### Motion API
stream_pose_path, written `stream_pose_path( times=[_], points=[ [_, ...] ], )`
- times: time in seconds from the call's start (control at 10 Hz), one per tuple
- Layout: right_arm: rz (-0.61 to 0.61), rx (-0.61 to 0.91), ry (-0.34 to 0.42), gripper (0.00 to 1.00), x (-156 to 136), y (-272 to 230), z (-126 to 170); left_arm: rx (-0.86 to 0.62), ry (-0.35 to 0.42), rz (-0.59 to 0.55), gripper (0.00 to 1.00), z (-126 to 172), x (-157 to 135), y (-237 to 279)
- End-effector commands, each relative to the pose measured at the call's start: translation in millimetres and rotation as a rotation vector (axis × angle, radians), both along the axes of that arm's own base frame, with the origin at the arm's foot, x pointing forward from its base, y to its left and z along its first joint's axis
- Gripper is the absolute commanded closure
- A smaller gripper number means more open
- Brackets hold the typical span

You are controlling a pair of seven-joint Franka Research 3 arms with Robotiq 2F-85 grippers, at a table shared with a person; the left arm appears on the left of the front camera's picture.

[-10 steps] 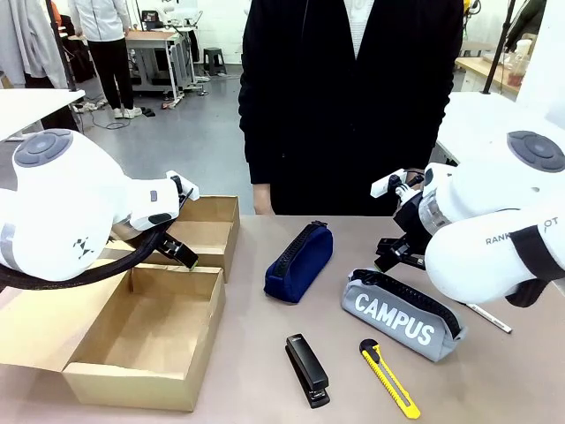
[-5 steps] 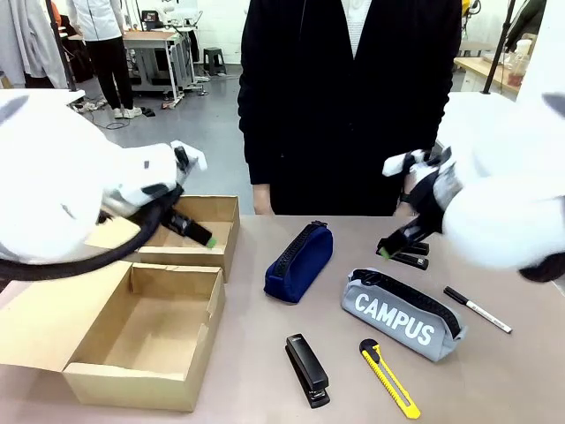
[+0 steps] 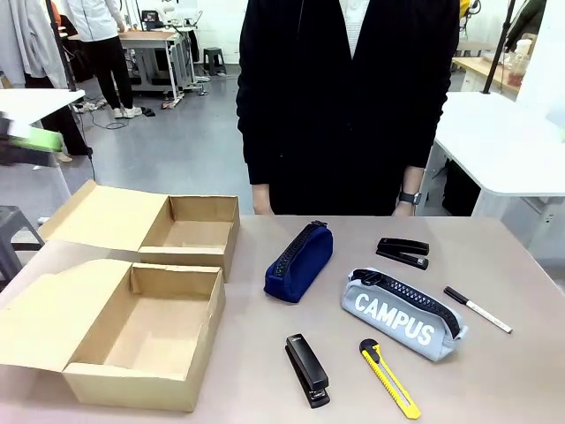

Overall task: Place items inside the box.
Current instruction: Pick up a Pencil pouch or Stapler and place it inside the Mailer Box closest to the robot.

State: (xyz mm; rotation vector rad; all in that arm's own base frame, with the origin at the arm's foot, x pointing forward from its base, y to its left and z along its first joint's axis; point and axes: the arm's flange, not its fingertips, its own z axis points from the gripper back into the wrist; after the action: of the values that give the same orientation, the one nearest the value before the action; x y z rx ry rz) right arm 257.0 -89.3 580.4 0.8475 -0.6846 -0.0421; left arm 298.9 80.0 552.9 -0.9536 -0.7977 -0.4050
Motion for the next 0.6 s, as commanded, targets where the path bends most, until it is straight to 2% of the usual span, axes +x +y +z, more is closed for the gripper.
stream_pose_path(
  times=[0.0, 0.1, 0.2, 0.3, 0.4, 0.5],
  points=[
    [-0.304, 0.419, -0.085, 0.00, -78.6, -87.2, -138.5, -0.361, 0.042, 0.219, 0.00, -107.7, -49.4, 73.1],
    [-0.393, 0.473, -0.083, 0.00, -85.2, -108.0, -161.6, -0.498, 0.108, 0.322, 0.00, -137.8, -50.2, 87.8],
    [-0.446, 0.503, -0.073, 0.00, -86.3, -116.3, -185.9, -0.608, 0.156, 0.344, 0.00, -164.8, -49.4, 93.9],
    [-0.478, 0.505, -0.030, 0.00, -84.2, -117.9, -197.5, -0.677, 0.191, 0.379, 0.00, -179.8, -47.6, 90.6],
    [-0.534, 0.496, 0.008, 0.00, -83.0, -117.3, -201.2, -0.710, 0.248, 0.415, 0.00, -182.9, -42.8, 81.4],
    [-0.470, 0.481, 0.015, 0.00, -95.6, -213.9, -128.9, -0.568, 0.200, 0.360, 0.00, -144.6, -43.9, 178.0]
  ],
)
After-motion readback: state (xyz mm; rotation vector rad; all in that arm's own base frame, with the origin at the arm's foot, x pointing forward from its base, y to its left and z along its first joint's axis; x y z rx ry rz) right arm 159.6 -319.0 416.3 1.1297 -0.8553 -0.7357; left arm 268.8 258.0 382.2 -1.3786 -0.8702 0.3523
